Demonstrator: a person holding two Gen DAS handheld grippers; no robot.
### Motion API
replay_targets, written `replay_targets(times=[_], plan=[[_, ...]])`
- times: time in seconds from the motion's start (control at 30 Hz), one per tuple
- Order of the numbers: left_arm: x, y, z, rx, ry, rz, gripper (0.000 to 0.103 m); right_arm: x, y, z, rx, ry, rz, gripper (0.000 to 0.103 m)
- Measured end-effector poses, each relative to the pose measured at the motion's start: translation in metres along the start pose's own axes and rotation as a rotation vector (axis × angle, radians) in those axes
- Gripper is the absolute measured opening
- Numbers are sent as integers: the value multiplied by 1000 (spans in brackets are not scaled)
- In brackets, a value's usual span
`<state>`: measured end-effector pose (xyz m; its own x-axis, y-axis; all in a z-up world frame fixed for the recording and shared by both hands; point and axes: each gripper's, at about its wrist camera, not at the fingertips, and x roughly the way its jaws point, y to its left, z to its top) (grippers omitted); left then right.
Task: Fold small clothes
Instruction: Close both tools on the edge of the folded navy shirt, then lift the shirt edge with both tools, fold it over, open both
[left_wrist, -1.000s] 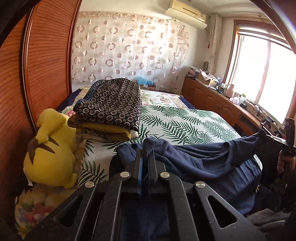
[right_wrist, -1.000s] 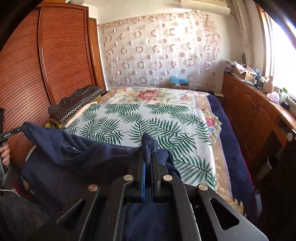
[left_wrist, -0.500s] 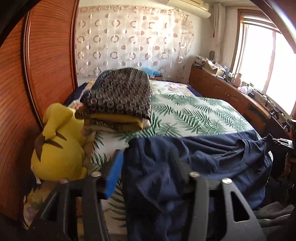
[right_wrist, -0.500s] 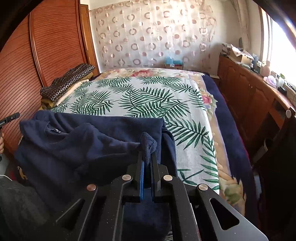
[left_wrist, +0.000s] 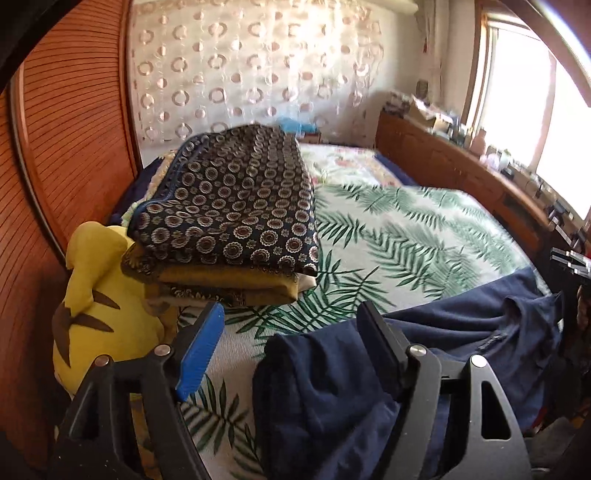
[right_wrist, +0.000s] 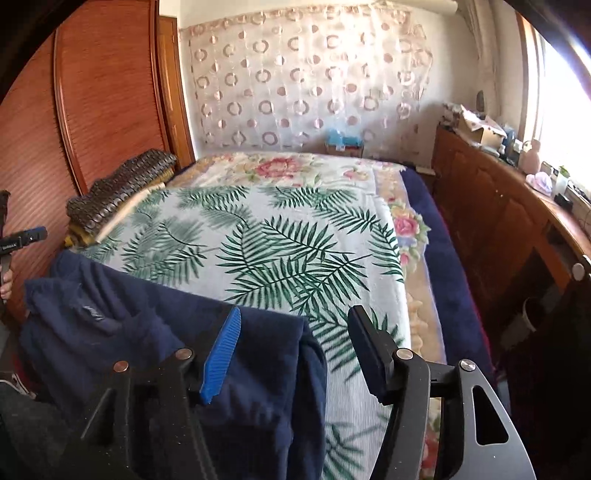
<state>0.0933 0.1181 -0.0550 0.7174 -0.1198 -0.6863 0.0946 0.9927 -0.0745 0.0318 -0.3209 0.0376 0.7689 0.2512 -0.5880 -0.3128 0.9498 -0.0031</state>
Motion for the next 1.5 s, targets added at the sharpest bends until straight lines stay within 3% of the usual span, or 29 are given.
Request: replay_targets(times=[0.3, 0.4, 0.67, 0.8, 0.87, 0.9, 0.97, 1.0, 1.17, 1.5], plan=[[37, 0, -16, 5, 129, -32, 74, 49, -9, 9, 46, 112, 44, 62], [46, 0, -24, 3, 176, -26, 65, 53, -9, 7, 49, 136, 60, 62], [56, 1, -36, -5, 232, -39, 59, 63, -11, 2, 28, 195, 54, 62], [55, -4, -37, 11, 227, -68, 41, 62, -7, 4, -1, 201, 48, 60], [52, -8, -38, 22, 224, -95, 25, 70, -1, 4, -23, 195, 60, 46], [51, -9, -37, 25, 223, -105, 16, 69, 2, 3, -35, 194, 66, 33], [40, -17, -34, 36, 191, -102, 14, 67, 7, 2, -48, 197, 94, 18], [32, -21, -32, 39, 165, -102, 14, 65, 9, 1, -50, 195, 104, 15], [-37, -33, -10, 20, -15, -158, 13, 16, 10, 9, -30, 75, 129, 13], [-170, -62, 44, 78, -356, -240, 13, -139, 15, 46, -63, -201, 103, 12]])
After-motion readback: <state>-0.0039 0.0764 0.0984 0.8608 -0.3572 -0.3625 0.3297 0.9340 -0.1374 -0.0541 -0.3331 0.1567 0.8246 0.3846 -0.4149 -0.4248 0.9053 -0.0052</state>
